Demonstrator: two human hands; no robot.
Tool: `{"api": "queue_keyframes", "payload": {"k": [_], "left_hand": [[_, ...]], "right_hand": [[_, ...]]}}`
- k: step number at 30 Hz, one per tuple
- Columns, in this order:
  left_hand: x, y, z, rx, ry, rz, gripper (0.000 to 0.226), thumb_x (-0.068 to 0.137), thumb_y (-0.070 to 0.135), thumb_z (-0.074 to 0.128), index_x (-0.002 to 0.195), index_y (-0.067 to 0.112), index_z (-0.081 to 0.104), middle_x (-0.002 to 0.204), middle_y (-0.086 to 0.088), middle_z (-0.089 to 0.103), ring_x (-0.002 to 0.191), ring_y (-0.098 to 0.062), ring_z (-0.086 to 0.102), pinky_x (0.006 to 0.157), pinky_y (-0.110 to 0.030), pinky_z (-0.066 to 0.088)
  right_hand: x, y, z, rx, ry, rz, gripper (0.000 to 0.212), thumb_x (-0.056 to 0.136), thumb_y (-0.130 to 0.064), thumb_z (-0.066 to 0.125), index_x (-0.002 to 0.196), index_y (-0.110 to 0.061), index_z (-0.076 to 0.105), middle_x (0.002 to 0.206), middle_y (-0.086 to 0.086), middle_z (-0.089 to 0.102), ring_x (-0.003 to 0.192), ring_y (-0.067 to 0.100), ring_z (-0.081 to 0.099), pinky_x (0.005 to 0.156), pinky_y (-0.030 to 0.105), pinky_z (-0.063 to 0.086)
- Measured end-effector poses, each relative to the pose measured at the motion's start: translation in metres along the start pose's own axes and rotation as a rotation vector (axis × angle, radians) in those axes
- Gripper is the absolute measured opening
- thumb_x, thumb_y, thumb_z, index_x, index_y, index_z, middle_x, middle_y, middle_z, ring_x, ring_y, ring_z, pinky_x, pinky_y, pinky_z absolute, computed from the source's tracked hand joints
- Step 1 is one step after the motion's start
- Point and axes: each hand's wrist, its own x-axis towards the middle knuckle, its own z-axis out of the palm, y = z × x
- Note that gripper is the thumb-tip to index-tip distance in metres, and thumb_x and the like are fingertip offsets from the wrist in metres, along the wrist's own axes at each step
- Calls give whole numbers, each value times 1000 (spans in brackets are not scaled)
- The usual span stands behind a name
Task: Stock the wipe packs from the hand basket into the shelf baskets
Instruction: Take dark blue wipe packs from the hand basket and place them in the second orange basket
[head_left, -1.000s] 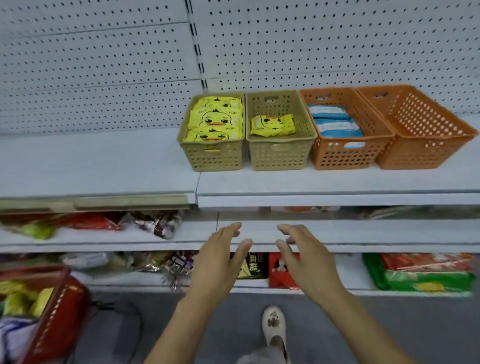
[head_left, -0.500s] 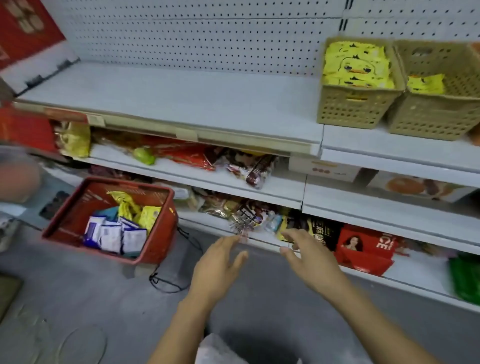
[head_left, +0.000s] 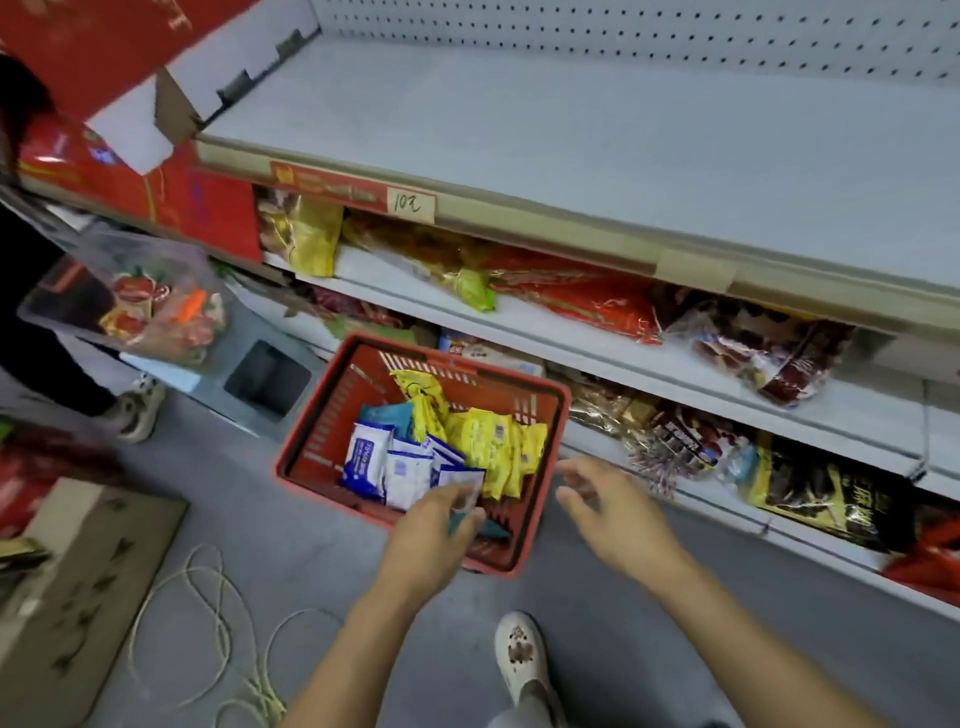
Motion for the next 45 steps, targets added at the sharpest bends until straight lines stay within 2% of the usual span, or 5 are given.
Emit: {"api": "queue_keyframes", "payload": {"k": [15, 27, 31, 36, 45], "left_hand": [[177, -153, 9, 332, -147, -78, 54, 87, 19, 59, 139, 16, 44, 137, -10, 49, 126, -30, 44, 98, -45, 44], [173, -145, 0, 713, -215, 13, 32, 92, 38, 56, 115, 17, 65, 114, -12, 63, 106, -30, 59, 86, -34, 43], [143, -124, -11, 252, 9, -105, 25, 95, 32, 53, 87, 9, 48, 93, -18, 63, 90, -36, 59, 68, -35, 37], [83, -70, 1, -454, 123, -305, 40, 88, 27, 59, 122, 6, 50, 115, -10, 64, 104, -28, 60, 93, -39, 48], [-44, 96, 49, -1242, 58, -298, 28, 102, 25, 45, 116, 6, 58, 101, -15, 70, 67, -17, 70, 49, -26, 54]], "right_hand": [[175, 25, 184, -276, -393, 229, 48, 95, -18, 52, 141, -21, 40, 142, 5, 40, 128, 28, 44, 105, 39, 35], [158, 28, 201, -321, -279, 210, 14, 90, -26, 56, 101, -24, 63, 103, 2, 65, 96, 28, 61, 67, 26, 37], [128, 25, 166, -95, -86, 202, 6, 88, -27, 57, 87, -21, 54, 81, 7, 65, 77, 32, 65, 67, 34, 52], [72, 10, 113, 137, 148, 102, 11, 90, -28, 56, 82, -25, 49, 64, 1, 61, 55, 19, 66, 60, 43, 52], [-74, 25, 15, 21, 394, -313, 11, 80, -21, 57, 90, -25, 58, 119, -9, 54, 83, 17, 65, 64, 40, 56]]}}
